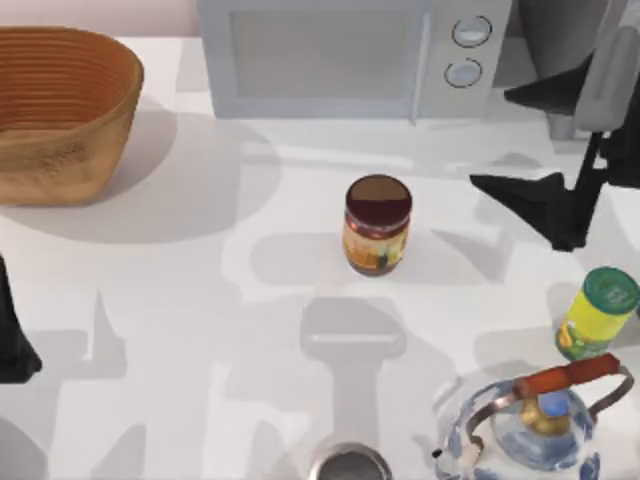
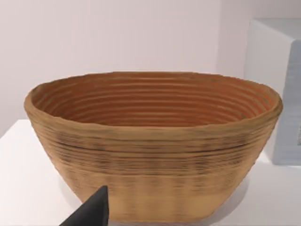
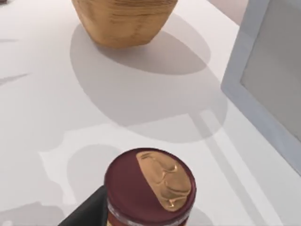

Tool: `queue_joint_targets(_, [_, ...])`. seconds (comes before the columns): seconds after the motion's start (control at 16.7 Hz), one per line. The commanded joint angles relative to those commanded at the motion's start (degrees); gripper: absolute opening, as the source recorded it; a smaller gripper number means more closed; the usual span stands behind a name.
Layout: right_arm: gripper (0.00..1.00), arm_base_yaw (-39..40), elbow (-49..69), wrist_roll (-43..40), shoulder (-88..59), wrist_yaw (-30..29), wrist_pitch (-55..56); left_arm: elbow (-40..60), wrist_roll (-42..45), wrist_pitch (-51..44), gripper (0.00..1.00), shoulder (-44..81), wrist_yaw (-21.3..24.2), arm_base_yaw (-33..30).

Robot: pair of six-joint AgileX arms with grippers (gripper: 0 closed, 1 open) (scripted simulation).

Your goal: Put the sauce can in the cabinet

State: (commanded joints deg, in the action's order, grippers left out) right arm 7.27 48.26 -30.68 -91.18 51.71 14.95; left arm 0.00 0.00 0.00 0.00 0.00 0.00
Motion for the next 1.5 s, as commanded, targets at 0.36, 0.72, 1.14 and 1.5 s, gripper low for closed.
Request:
queue_joint_targets(0.36, [1.00, 2.04, 14.12, -9.60, -29.23, 15.62, 3.22, 0.00, 0.00, 0.00, 1.00, 0.00, 0.00, 0.00])
queue_joint_targets(0.72, [1.00, 2.37, 19.65, -13.63, -41.47, 22.15, 4.34, 0.00, 0.00, 0.00, 1.00, 0.00, 0.00, 0.00])
queue_joint_targets(1.14, [1.00, 2.51, 19.63, -12.84, -41.36, 21.88, 4.90, 0.00, 0.00, 0.00, 1.00, 0.00, 0.00, 0.00])
queue_joint_targets(1.5, [1.00, 7.08, 21.61, -3.57, -42.95, 18.53, 13.49, 0.00, 0.00, 0.00, 1.00, 0.00, 0.00, 0.00])
